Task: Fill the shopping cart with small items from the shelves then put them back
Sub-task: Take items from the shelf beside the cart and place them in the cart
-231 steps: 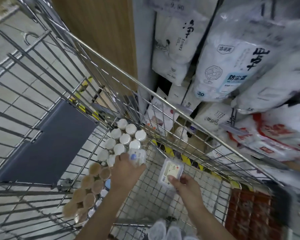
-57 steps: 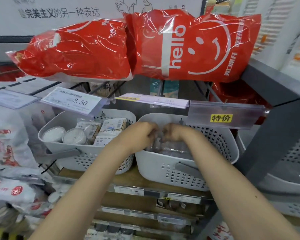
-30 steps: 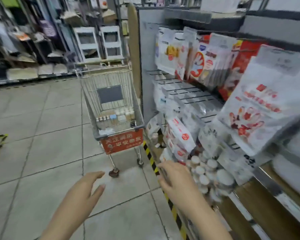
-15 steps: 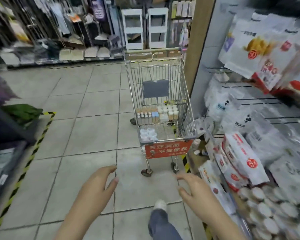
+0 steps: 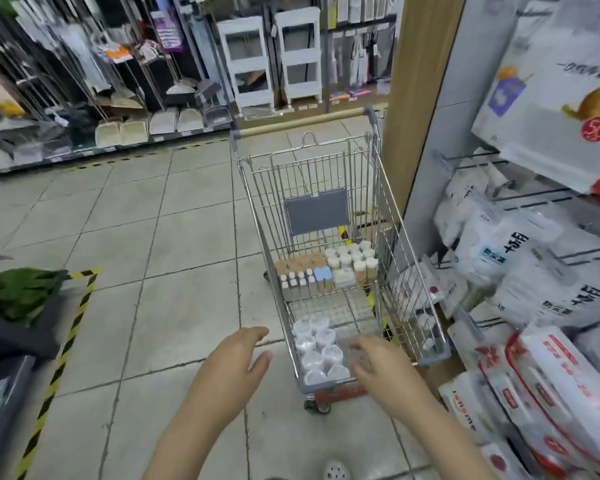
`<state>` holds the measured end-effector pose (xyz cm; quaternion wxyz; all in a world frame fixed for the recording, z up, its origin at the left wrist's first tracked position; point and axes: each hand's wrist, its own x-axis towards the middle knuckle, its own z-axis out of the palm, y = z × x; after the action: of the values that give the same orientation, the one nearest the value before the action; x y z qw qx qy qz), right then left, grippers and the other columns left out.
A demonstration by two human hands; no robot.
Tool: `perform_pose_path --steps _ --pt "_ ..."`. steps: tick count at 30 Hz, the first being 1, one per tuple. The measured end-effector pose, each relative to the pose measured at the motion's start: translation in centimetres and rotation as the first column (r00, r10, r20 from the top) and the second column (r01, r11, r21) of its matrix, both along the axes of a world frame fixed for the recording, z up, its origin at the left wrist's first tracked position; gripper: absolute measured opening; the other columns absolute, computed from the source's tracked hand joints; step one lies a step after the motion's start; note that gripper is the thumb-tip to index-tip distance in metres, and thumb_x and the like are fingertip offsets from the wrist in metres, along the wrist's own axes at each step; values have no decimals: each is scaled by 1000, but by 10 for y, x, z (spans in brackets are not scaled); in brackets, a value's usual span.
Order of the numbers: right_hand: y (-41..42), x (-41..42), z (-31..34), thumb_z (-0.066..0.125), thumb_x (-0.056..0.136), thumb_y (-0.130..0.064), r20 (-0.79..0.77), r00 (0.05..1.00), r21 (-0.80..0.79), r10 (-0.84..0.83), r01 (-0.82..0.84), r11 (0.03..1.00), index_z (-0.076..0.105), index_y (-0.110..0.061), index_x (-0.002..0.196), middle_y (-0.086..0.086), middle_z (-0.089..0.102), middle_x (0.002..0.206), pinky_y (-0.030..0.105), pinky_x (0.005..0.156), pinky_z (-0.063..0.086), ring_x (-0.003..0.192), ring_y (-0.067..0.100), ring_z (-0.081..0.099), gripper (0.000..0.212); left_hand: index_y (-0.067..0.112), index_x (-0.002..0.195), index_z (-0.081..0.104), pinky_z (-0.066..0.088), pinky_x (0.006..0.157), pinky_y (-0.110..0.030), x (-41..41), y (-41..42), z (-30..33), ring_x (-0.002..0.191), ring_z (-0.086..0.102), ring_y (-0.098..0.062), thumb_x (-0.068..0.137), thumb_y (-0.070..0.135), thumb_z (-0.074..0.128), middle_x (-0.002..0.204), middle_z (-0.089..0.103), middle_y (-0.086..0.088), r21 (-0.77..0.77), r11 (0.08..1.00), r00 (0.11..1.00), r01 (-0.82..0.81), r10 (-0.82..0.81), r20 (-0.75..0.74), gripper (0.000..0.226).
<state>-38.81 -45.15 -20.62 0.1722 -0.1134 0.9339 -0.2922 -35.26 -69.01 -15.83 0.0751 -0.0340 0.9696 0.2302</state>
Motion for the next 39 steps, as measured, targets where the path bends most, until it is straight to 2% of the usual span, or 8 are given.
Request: perform_pose_path --steps 9,14,19,23,26,29,33,39 --pt "-1 -72 -39 54 94 -23 171 954 3 -245 248 969 52 -31 129 -11 60 121 23 95 45 105 6 56 36 21 133 50 39 94 -20 -159 -59 -39 118 52 -9 95 31 52 132 56 6 -40 990 975 138 -129 180 39" --pt "2 -113 -73 52 96 -24 295 830 87 -473 470 878 58 -26 124 -6 61 124 24 92 48 103 8 59 29 19 136 49 41 97 -23 -284 -59 -53 119 52 -13 97 30 48 134 55 2 -94 933 920 348 -321 225 40" --pt "-22 -153 -108 49 98 -27 430 650 140 -627 638 757 54 -21 126 -2 60 125 25 91 44 112 15 59 29 23 133 50 44 93 -30 -381 -39 -84 114 55 -16 97 27 47 131 56 3 -91 784 768 614 -567 297 37" --pt "-52 -192 -158 51 96 -26 501 609 110 -615 661 743 47 -35 97 -12 55 95 21 82 41 99 10 57 10 21 123 53 47 86 -35 -439 -23 -131 107 57 -23 92 23 47 117 61 -2 -77 681 654 728 -658 374 31" --pt "-69 -226 -200 49 94 -18 554 570 98 -607 679 728 50 -25 82 -7 56 83 21 72 42 79 8 55 14 21 117 55 48 79 -34 -467 -14 -167 98 58 -24 92 24 46 106 63 -2 -77 633 603 770 -682 414 27" --pt "-83 -259 -242 48 93 -16 620 460 59 -636 781 622 60 -8 90 9 66 94 31 78 47 91 24 63 15 29 115 53 51 77 -37 -485 -12 -203 95 58 -23 89 37 39 102 62 2 -100 601 572 793 -678 461 31" --pt "-91 -300 -297 51 94 -26 655 376 59 -656 840 540 54 -24 81 -7 60 84 25 77 44 86 16 58 13 37 115 48 52 77 -39 -498 -16 -254 96 57 -22 78 45 28 102 59 7 -115 572 538 812 -657 529 43" --pt "-90 -348 -350 50 95 -38 715 176 57 -677 950 307 48 -27 80 -3 53 92 24 67 36 88 15 50 19 24 119 54 46 88 -30 -511 9 -279 102 58 -14 96 27 42 115 60 4 1 566 472 824 -688 551 26"
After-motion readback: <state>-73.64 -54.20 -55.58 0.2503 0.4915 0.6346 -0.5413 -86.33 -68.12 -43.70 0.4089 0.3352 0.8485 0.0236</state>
